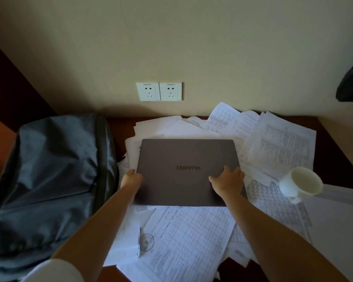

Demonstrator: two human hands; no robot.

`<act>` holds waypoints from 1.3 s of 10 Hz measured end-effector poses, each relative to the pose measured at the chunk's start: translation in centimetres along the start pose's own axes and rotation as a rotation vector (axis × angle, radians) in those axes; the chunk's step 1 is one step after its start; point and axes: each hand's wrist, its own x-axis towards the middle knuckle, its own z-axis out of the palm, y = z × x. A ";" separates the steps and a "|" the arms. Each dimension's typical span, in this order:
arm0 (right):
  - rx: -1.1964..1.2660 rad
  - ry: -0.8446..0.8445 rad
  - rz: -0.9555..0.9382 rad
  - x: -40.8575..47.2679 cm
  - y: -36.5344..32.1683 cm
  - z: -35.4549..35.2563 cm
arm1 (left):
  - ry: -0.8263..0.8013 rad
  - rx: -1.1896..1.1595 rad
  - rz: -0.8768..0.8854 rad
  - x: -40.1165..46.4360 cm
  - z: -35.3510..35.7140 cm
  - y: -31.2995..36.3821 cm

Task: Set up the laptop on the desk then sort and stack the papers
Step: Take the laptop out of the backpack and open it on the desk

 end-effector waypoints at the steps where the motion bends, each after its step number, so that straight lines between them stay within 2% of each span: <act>1: -0.003 -0.042 -0.164 -1.5 -1.5 1.1 | -0.023 0.055 0.000 -0.4 -0.6 -0.4; 2: -0.067 -0.171 -0.492 -3.3 -3.2 2.8 | -0.042 0.126 0.070 -0.6 -1.4 -1.7; 3: -0.240 -0.257 -0.655 -4.8 -4.4 4.4 | -0.090 0.199 0.163 -1.0 -2.1 -2.8; 5: -0.499 -0.276 -0.819 -5.0 -5.3 4.6 | -0.300 0.385 0.247 -0.7 -3.2 -5.1; 6: -0.579 -0.245 -0.835 -5.2 -5.8 4.8 | -0.315 0.561 0.344 -1.3 -3.5 -5.6; 7: -0.656 -0.261 -0.819 -5.8 -6.6 4.7 | -0.250 0.603 0.400 -1.5 -3.4 -6.1; 10: -0.738 -0.277 -0.778 -6.5 -7.6 3.9 | -0.276 0.491 0.378 -0.4 -3.8 -6.6; 11: -0.665 -0.258 -0.820 -6.7 -8.3 3.9 | -0.255 0.413 0.349 -0.6 -4.2 -6.2; 12: -0.551 -0.275 -0.895 -7.3 -9.9 4.1 | -0.145 0.538 0.397 -0.5 -5.6 -5.6; 13: -0.616 -0.258 -0.898 -8.3 -11.0 4.8 | -0.132 0.634 0.427 0.2 -6.9 -5.8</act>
